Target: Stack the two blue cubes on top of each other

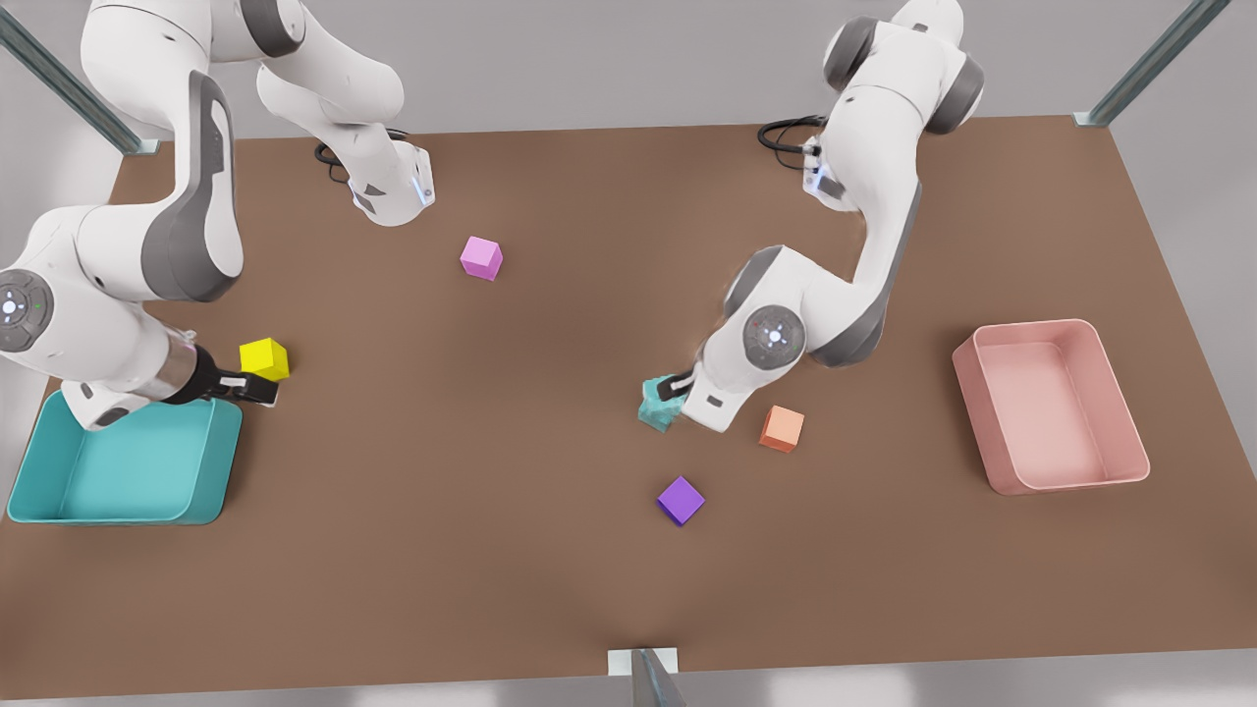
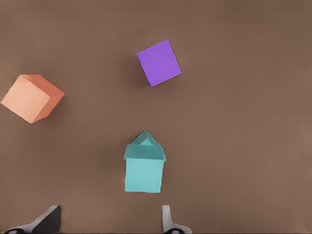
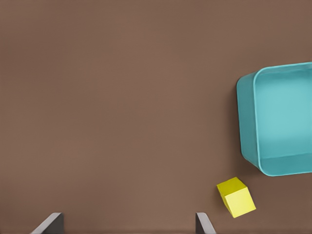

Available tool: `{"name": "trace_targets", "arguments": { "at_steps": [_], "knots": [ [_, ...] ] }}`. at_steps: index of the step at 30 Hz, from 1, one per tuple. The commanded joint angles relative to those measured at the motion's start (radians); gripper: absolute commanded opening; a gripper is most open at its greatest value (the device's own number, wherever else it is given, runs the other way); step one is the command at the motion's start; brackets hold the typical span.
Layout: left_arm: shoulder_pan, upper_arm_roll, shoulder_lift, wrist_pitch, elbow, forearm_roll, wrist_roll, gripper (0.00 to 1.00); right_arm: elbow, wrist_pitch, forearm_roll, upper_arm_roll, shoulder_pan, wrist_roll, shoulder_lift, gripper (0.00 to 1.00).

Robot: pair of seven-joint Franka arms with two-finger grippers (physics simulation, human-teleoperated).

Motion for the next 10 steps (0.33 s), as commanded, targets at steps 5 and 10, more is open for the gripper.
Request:
{"name": "trace_targets", "arguments": {
  "at_steps": [5, 10],
  "knots": [
    [0.345, -0.012, -0.333, -0.297, -0.231, 0.251, 0.978, 1.0, -0.002, -0.001, -0.004, 0.0, 0.0, -0.007, -0.001, 1.0],
    [0.345, -0.007, -0.327, -0.367, -0.205, 0.263, 0.969, 1.0, -0.002, -0.002, -0.007, 0.0, -0.004, -0.007, 0.007, 1.0]
  ]
}}
